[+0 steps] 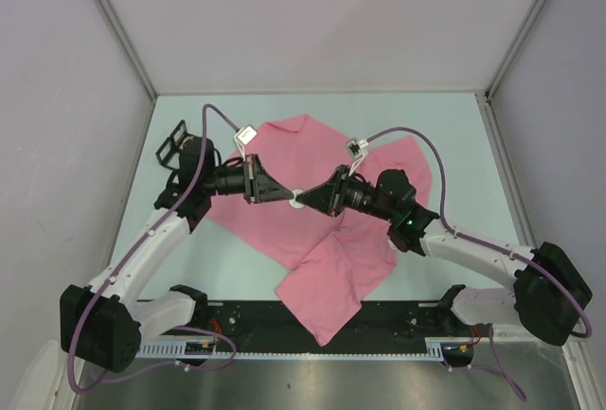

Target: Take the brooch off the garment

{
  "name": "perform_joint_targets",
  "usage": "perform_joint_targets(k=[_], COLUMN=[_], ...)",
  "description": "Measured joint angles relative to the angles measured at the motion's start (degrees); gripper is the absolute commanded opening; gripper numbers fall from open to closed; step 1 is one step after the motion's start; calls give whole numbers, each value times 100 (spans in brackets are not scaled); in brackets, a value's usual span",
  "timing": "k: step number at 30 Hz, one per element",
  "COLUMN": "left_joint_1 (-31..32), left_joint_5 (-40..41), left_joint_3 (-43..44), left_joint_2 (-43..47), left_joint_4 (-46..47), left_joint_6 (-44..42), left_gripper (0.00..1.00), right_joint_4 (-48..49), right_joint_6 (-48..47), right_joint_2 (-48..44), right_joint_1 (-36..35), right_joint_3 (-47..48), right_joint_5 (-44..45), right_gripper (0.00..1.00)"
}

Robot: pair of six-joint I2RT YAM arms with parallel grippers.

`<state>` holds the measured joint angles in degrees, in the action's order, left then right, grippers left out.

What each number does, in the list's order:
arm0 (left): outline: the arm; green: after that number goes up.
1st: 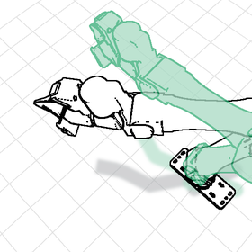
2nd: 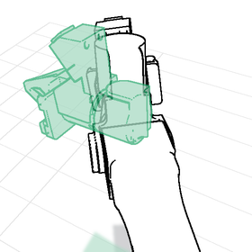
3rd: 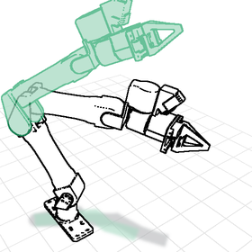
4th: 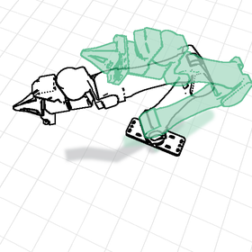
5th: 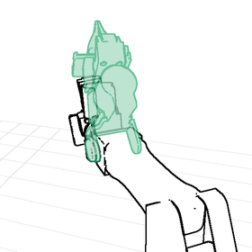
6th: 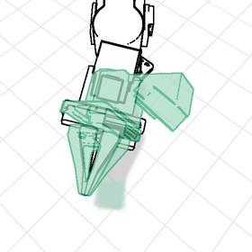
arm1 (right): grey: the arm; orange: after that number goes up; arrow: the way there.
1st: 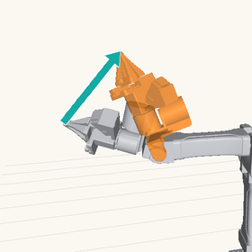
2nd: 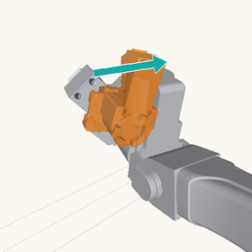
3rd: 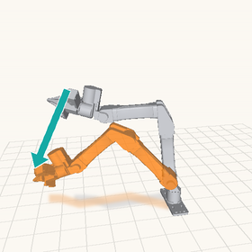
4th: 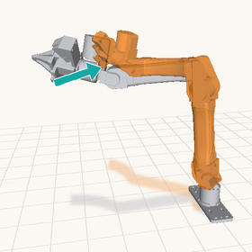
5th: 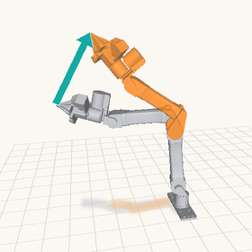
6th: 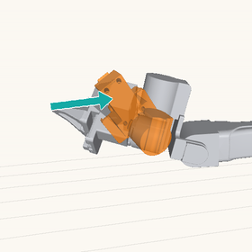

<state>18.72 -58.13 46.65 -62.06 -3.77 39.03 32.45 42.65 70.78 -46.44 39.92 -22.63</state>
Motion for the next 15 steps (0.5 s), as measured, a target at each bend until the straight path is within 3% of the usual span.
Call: perform_joint_targets(k=[3, 4, 7, 11, 15], left_joint_1=[-20, -22, 15, 140, 197], left_joint_5=[81, 98, 162, 730, 1954], left_joint_3=[0, 4, 160, 595, 1073], left_joint_2=[24, 26, 39, 90, 107], left_joint_4=[-26, -35, -317, -1064, -2009], left_joint_6=[0, 0, -105, -564, -1202], left_gripper=[0, 0, 0, 0, 1], right_joint_4=[-9, -7, -94, -435, -1139], right_joint_6=[2, 20, 125, 199, 164], right_joint_2=[-7, -7, 4, -111, -527], right_joint_1=[-105, -129, -162, -125, -2], right_joint_3=[2, 2, 4, 4, 4], right_joint_5=[267, 348, 446, 544, 728], right_gripper=[27, 39, 55, 65, 68])
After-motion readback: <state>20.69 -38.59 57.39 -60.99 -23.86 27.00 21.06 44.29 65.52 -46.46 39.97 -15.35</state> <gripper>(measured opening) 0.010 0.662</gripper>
